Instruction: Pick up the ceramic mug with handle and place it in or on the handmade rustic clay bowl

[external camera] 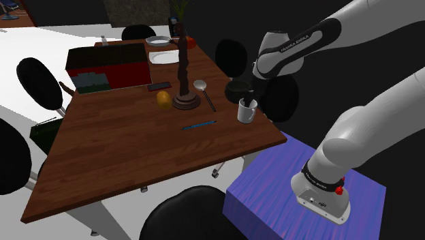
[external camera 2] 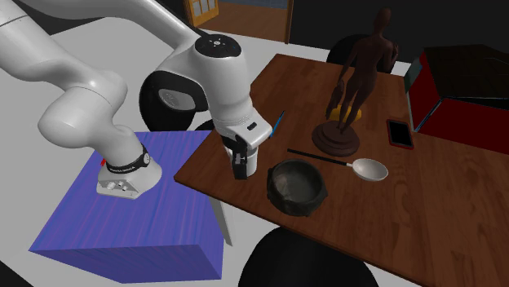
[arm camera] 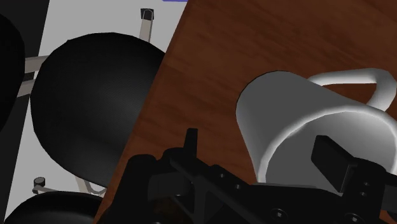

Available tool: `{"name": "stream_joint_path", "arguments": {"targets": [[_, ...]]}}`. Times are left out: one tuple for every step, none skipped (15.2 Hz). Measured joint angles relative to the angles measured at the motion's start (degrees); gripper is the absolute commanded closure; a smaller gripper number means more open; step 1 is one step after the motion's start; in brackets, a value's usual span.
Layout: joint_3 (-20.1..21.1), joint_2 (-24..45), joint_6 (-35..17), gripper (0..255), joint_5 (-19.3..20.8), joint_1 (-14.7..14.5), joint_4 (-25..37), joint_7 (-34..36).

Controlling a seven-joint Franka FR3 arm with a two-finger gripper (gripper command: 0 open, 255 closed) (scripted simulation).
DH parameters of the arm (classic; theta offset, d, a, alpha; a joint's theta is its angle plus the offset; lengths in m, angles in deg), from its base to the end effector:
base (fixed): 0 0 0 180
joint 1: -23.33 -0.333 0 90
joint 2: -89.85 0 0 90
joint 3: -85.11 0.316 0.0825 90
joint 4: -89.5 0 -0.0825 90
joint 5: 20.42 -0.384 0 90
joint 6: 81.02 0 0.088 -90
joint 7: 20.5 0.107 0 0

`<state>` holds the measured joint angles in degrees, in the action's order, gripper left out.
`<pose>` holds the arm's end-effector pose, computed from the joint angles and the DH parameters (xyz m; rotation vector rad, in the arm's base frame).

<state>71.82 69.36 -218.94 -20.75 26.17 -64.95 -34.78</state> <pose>0.3813 -0.1055 0.3465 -3.0726 0.0379 -0.1226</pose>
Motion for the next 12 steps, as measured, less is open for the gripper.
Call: {"name": "stream_joint_path", "arguments": {"targets": [[0.0, 0.0, 0.0, 255, 0.0, 0.0, 0.0, 0.0], [0.0, 0.0, 0.0, 255, 0.0, 0.0, 0.0, 0.0], [0.0, 0.0, 0.0, 255, 0.0, 0.0, 0.0, 0.0], [0.0, 0.0, 0.0, 255, 0.0, 0.0, 0.0, 0.0], [0.0, 0.0, 0.0, 255, 0.0, 0.0, 0.0, 0.0], [0.0, 0.0, 0.0, 255, 0.0, 0.0, 0.0, 0.0], [0.0, 0.0, 0.0, 255, 0.0, 0.0, 0.0, 0.0], [0.0, 0.0, 0.0, 255, 0.0, 0.0, -0.01, 0.0], [0.0, 0.0, 0.0, 255, 0.0, 0.0, -0.01, 0.0], [0.0, 0.0, 0.0, 255, 0.0, 0.0, -0.01, 0.0], [0.0, 0.0, 0.0, 255, 0.0, 0.0, -0.01, 0.0], [0.08, -0.28, 0.41, 255, 0.06, 0.02, 0.13, 0.11]]}}
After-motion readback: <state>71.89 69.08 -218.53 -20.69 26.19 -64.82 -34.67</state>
